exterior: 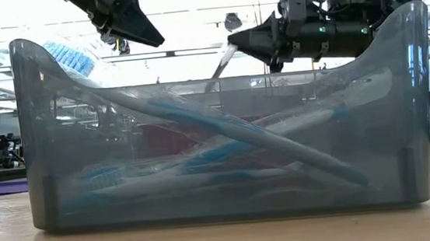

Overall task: Pick & Place Toothbrushes
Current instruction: Put the violet toothbrush into the black bin

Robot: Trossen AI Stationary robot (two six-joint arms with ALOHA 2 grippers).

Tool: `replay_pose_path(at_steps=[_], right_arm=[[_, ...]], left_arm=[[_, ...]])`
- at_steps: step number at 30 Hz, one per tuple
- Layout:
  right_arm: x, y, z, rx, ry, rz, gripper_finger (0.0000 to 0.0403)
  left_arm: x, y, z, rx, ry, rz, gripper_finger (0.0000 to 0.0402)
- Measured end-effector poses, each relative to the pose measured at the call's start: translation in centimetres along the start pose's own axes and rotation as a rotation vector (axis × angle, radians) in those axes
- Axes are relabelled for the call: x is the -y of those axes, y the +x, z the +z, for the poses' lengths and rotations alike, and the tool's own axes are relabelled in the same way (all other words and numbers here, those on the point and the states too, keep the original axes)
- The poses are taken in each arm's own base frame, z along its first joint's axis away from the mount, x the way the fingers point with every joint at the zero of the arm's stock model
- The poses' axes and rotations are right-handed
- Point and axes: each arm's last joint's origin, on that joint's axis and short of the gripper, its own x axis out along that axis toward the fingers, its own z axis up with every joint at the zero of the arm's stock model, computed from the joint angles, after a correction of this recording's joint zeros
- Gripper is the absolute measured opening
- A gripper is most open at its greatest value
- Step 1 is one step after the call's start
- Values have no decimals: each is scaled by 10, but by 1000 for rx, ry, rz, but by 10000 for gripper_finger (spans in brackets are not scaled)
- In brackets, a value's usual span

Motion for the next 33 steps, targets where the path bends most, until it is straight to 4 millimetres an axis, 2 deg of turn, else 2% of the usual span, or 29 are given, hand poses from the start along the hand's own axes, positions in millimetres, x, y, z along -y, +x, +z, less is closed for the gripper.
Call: replay_pose_path(at_steps=[14, 18, 33], right_arm=[[2, 6, -24, -33, 27, -47, 19], [2, 7, -25, -31, 29, -43, 20], [3, 7, -28, -57, -25, -50, 185]], left_arm=[[0, 0, 0, 2, 8, 0, 129], [0, 0, 0, 2, 15, 0, 129], [-1, 1, 0, -6, 163, 4, 129]])
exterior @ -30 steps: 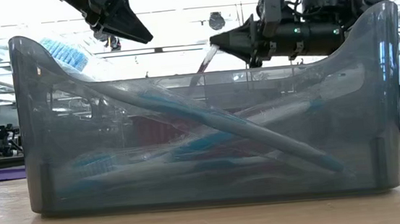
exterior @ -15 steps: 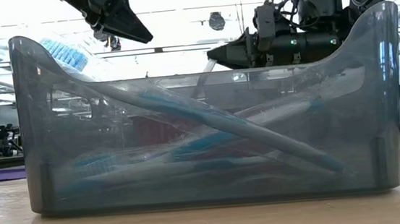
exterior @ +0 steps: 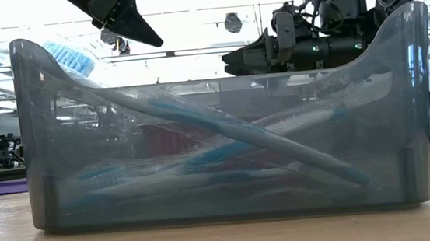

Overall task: Pick & Place Toothbrushes
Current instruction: Put the violet toothbrush into the black bin, then return to Home Position

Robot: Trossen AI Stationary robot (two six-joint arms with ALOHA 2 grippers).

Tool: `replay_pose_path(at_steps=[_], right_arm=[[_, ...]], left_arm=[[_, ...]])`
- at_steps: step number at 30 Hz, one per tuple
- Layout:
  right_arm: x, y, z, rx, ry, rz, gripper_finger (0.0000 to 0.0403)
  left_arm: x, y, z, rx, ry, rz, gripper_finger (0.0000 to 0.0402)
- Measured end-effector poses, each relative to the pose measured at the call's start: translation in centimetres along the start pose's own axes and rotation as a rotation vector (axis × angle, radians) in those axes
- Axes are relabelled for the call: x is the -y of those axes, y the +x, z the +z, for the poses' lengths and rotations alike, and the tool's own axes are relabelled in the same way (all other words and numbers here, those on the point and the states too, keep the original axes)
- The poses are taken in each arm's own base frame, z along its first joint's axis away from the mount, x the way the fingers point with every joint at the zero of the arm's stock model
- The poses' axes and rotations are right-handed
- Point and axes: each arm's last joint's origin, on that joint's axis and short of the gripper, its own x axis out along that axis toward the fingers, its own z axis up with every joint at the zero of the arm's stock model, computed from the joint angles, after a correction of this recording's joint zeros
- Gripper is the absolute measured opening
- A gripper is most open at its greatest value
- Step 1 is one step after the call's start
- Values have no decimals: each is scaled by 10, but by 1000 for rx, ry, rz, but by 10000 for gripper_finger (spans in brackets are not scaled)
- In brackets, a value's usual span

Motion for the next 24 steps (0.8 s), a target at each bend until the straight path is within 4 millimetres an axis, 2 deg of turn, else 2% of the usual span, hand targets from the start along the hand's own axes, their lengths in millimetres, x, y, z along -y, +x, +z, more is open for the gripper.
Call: replay_pose_path(at_steps=[6, 10, 14, 17, 21, 24], right_arm=[[9, 0, 5, 24, -12, -36, 250], [13, 0, 5, 15, 1, -50, 275], [11, 0, 6, 24, -1, -37, 280], [7, -3, 4, 11, -8, -20, 277], [3, -17, 7, -2, -43, -19, 267], [2, -37, 10, -12, -82, -32, 258]], left_arm=[[-2, 1, 0, -3, -2, 5, 129], [-1, 1, -2, -19, -11, -9, 129], [0, 2, -3, -31, 16, -101, 129], [-6, -3, 0, -12, 24, -202, 129], [-19, -9, 0, 20, 23, -230, 129], [-26, -15, -5, 89, -6, -256, 129]])
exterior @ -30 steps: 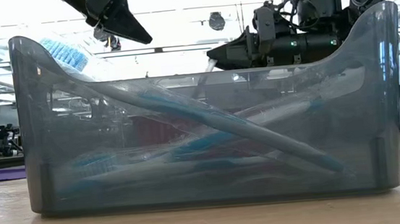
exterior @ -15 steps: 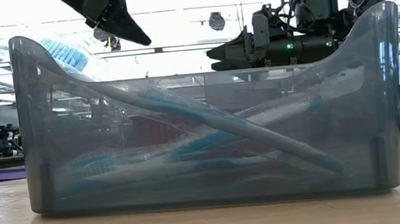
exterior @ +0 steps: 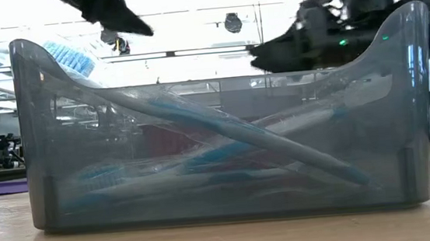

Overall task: Pick & Place Toothbrushes
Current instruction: Return to Home Position

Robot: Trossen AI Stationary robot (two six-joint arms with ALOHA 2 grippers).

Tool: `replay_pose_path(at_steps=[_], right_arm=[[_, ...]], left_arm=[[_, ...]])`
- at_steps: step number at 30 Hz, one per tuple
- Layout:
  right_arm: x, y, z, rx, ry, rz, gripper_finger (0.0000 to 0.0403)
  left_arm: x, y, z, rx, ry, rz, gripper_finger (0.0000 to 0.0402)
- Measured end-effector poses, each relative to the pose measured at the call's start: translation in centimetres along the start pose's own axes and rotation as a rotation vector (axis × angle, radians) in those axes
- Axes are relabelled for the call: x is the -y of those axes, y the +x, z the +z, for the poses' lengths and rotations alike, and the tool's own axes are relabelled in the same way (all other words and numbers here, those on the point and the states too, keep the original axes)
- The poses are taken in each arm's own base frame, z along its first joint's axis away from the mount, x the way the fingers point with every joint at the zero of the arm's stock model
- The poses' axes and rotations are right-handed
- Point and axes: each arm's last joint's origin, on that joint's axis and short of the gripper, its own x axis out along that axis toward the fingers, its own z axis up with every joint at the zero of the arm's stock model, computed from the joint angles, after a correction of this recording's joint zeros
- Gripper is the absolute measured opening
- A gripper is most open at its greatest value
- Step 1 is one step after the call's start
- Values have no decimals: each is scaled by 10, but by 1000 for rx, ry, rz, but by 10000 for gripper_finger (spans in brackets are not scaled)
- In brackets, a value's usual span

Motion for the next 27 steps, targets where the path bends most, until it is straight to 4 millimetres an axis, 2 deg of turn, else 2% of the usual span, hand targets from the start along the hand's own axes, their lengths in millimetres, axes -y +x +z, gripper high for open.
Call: replay_pose_path(at_steps=[4, 10, 14, 19, 27], right_arm=[[2, -34, 5, 17, 2, -4, 250], [8, -82, 8, 59, 2, -109, 243], [9, -90, 25, 176, -4, -130, 242], [8, -94, 28, 159, -30, -125, 242], [8, -96, 31, 170, -45, -128, 242]], left_arm=[[-7, -10, -22, 73, -46, -21, 129], [-18, -23, -63, 159, -114, 23, 129], [-25, -29, -87, 192, -180, 44, 129], [-29, -35, -108, 262, -203, -49, 129], [-29, -37, -150, 332, -287, -44, 129]])
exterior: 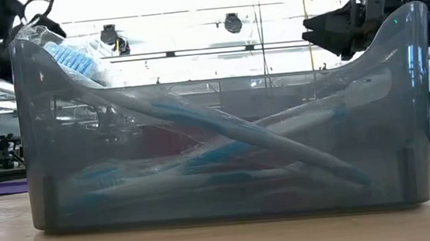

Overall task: Pick & Place Toothbrushes
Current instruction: Return to Home Position

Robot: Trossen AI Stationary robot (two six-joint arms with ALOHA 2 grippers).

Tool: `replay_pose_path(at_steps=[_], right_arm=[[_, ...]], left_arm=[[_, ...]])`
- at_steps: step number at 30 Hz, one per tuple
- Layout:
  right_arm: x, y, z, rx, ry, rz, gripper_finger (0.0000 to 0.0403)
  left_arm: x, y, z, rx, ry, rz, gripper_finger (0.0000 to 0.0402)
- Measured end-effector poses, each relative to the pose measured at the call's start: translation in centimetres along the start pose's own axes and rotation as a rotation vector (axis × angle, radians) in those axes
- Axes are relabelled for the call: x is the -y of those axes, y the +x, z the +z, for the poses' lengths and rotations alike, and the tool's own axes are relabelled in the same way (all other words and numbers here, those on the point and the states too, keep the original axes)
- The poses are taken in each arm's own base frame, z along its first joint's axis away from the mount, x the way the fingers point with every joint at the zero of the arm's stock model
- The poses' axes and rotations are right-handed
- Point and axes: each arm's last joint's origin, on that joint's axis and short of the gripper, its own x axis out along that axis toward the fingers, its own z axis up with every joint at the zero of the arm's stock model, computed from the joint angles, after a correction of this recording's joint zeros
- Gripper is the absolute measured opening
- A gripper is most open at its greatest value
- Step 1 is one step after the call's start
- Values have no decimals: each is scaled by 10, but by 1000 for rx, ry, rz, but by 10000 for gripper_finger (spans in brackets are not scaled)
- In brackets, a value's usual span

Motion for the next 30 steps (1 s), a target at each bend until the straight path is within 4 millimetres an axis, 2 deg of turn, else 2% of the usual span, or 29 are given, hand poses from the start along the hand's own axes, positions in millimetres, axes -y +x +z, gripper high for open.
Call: replay_pose_path(at_steps=[5, 10, 17, 23, 30], right_arm=[[0, 0, 1, 8, 1, 0, 242], [0, 0, 1, 7, 1, 0, 242], [0, -1, 1, -6, -1, 1, 242], [3, -11, 14, 12, 2, 1, 242], [6, -26, 35, 132, 25, -5, 242]], left_arm=[[-2, -6, -25, 36, -64, -12, 129], [-3, -7, -22, 56, -45, 9, 129], [-1, -7, -20, 74, -11, -64, 129], [-1, -7, -21, 63, -67, -61, 129], [-1, -6, -22, 54, -70, -61, 129]])
